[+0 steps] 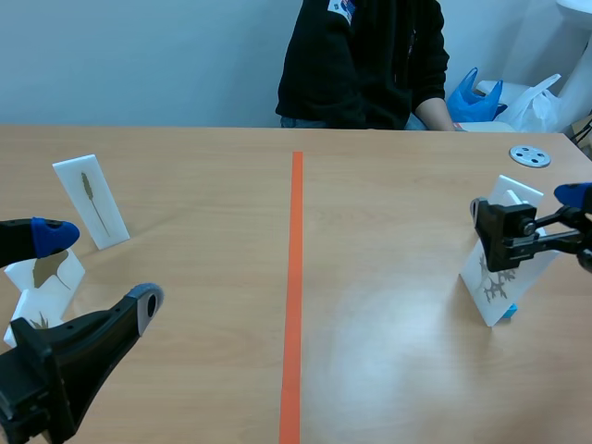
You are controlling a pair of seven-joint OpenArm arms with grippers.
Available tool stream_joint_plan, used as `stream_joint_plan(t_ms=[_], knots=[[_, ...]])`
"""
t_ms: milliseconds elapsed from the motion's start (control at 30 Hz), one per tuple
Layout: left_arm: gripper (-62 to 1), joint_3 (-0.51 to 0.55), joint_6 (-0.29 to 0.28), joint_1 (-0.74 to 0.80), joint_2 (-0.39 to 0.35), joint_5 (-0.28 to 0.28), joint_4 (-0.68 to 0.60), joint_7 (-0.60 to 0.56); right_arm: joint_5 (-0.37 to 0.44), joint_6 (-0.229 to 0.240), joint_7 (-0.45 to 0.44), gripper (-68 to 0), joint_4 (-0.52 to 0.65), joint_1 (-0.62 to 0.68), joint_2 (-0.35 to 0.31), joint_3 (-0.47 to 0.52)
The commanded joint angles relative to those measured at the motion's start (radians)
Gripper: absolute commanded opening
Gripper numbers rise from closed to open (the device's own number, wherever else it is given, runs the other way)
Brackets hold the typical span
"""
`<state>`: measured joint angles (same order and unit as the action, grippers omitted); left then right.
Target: Sort the leaf by its shape. The table is split by an orange tape line. A compound leaf with several leaflets goes to the left side, a simple leaf with one blade goes to the right side. Return to the home posture when a red brick is placed on the table.
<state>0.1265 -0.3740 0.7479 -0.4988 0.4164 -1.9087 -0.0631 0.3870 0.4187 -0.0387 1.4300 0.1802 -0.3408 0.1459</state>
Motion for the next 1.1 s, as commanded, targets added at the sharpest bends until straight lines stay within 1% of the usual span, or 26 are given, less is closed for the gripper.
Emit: stream_joint_plan(t_ms=[0, 67, 167, 233, 267, 367, 500, 633, 800, 900, 1067], knots=[[1.4, -0.004, -0.002, -0.003, 0.005, 0.006, -0.016, -0.015, 0.016, 0.0, 0.009, 0.4, 0.068, 0.024, -0.016, 0.024], [1.4, -0.004, -0.002, -0.003, 0.005, 0.006, -0.016, -0.015, 0.023, 0.0, 0.039, 0.4, 0.146, 0.061, -0.016, 0.05], [1.4, -0.004, -0.002, -0.003, 0.005, 0.006, -0.016, -0.014, 0.042, 0.008, 0.109, 0.4, 0.258, 0.131, -0.016, 0.095], [1.4, -0.004, -0.002, -0.003, 0.005, 0.006, -0.016, -0.014, 0.072, 0.05, 0.169, 0.4, 0.329, 0.193, -0.016, 0.128], [1.4, -0.004, -0.002, -0.003, 0.005, 0.006, -0.016, -0.014, 0.088, 0.066, 0.177, 0.4, 0.358, 0.229, -0.016, 0.142], [1.4, -0.004, -0.002, -0.003, 0.005, 0.006, -0.016, -0.014, 0.142, 0.13, 0.18, 0.4, 0.447, 0.343, -0.017, 0.179], [1.4, -0.004, -0.002, -0.003, 0.004, 0.006, -0.016, -0.014, 0.168, 0.207, 0.191, 0.4, 0.55, 0.475, -0.017, 0.188], [1.4, -0.004, -0.002, -0.003, 0.002, 0.006, -0.016, -0.014, 0.183, 0.212, 0.19, 0.4, 0.594, 0.538, -0.016, 0.164], [1.4, -0.004, -0.002, -0.003, 0.002, 0.006, -0.016, -0.011, 0.182, 0.21, 0.19, 0.4, 0.598, 0.534, -0.016, 0.125], [1.4, -0.004, -0.002, -0.003, 0.002, 0.006, -0.016, 0.01, 0.182, 0.198, 0.19, 0.4, 0.598, 0.534, -0.016, 0.122], [1.4, -0.004, -0.002, -0.003, 0.002, 0.007, -0.016, 0.011, 0.182, 0.198, 0.19, 0.4, 0.598, 0.534, -0.016, 0.122]])
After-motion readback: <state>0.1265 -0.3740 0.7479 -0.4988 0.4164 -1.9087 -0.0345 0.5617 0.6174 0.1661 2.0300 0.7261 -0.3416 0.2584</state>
